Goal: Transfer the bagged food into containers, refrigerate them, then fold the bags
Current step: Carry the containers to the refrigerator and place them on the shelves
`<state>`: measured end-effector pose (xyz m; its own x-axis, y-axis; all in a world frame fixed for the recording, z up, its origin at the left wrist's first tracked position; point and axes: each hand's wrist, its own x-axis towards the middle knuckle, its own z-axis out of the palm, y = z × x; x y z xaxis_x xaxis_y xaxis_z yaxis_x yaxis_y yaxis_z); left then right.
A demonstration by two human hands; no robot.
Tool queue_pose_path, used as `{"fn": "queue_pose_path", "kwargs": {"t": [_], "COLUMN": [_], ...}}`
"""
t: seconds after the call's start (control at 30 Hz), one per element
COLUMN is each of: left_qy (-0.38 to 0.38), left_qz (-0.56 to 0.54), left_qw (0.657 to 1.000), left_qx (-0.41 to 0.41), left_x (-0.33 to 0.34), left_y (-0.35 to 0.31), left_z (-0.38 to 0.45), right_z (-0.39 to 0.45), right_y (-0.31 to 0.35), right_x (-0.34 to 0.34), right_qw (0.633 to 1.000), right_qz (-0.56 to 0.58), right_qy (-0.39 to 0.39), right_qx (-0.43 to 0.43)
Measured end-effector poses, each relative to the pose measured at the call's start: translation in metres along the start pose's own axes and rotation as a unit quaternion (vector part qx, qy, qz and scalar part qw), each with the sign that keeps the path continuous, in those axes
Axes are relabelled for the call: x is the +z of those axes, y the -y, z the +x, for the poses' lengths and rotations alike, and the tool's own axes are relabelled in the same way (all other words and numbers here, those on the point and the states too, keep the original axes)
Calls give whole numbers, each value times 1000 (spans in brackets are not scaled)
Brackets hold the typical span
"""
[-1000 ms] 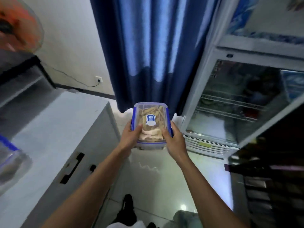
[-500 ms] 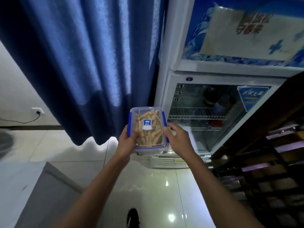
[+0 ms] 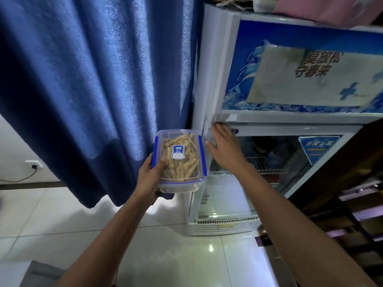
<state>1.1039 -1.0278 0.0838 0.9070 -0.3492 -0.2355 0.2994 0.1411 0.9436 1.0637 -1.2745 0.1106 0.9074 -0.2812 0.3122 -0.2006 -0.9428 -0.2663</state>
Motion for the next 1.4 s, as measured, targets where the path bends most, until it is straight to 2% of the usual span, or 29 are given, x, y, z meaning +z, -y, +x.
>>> {"fn": "queue_pose_path", "kwargs": {"t": [0.23, 0.63, 0.8, 1.13, 1.3, 1.4], "left_qy": [5, 19, 15, 63, 87, 107], "left_qz": [-9, 17, 15, 16, 37, 38], "left_qw": [1000, 1000, 1000, 997, 995, 992], "left_qx": [12, -12, -16, -47, -41, -46], "left_x": [5, -18, -10, 29, 54, 70], "left_y": [-2, -1, 9, 41, 67, 85], "left_z": [13, 8, -6, -87, -162, -211], "right_z": [12, -21, -81, -205, -286, -336], "right_y": [7, 12, 15, 6, -3, -9], "right_x": [9, 15, 6, -31, -62, -83], "right_qw": [998, 997, 994, 980, 977, 980], "right_qz": [-49, -29, 1, 21, 10, -5], "right_qy": [-33, -73, -106, -197, -208, -179], "right_qx": [3, 1, 6, 6, 40, 90]}}
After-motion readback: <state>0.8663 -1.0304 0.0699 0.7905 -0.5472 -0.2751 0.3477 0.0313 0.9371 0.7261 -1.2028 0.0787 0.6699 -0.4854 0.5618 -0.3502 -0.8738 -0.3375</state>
